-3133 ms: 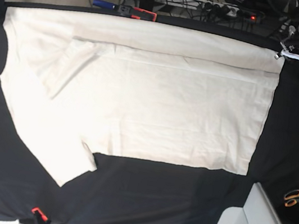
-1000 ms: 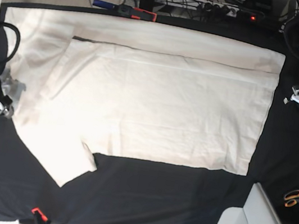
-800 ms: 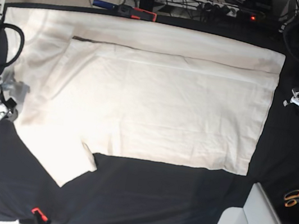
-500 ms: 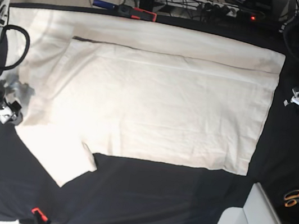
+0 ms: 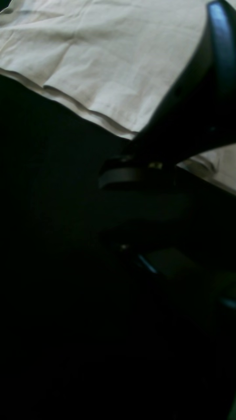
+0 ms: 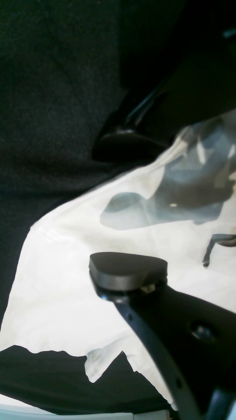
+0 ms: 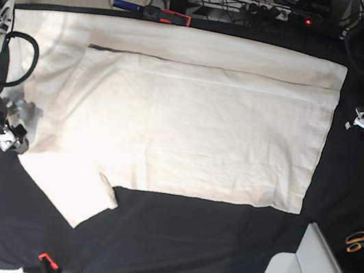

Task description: Fold the T-shirt properly

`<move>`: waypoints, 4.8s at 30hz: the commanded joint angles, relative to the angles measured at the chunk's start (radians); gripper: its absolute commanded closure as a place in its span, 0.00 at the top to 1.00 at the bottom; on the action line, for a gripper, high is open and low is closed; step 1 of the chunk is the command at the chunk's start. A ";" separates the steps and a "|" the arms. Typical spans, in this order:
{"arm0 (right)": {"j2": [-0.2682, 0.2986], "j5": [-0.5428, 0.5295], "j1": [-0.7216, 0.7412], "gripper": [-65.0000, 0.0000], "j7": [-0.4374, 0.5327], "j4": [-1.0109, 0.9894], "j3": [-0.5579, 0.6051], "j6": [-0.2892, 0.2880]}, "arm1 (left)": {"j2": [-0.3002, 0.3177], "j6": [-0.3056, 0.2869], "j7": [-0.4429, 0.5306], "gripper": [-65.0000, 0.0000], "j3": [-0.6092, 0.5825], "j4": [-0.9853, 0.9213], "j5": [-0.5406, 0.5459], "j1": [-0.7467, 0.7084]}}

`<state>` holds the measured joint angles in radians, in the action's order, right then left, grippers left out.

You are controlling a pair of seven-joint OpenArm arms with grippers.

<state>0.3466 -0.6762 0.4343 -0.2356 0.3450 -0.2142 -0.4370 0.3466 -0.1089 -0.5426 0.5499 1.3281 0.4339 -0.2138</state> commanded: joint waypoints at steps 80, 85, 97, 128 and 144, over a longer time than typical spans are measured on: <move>0.049 0.166 -0.197 0.00 -0.485 0.724 0.121 0.126 | 0.016 -0.002 0.022 0.31 0.002 -0.055 0.004 0.004; 0.042 0.166 -0.254 0.00 -0.520 0.826 0.120 0.126 | 0.016 -0.002 0.022 0.31 0.002 -0.055 0.004 0.006; 0.015 0.166 -0.381 0.00 -0.657 1.021 -0.012 0.125 | 0.016 -0.002 0.025 0.31 0.002 -0.057 0.004 0.006; 0.041 0.174 -0.081 0.55 -0.614 0.573 0.057 0.125 | 0.018 -0.002 0.025 0.31 0.002 -0.060 0.004 0.027; 0.049 0.174 -0.019 0.46 -0.499 0.403 0.175 0.122 | 0.016 -0.002 0.025 0.31 0.002 -0.060 0.004 0.027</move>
<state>0.3775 -0.4957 0.3897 -0.7464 0.7372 -0.0360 -0.3134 0.3408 -0.1089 -0.5362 0.5461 1.2541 0.4339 -0.1917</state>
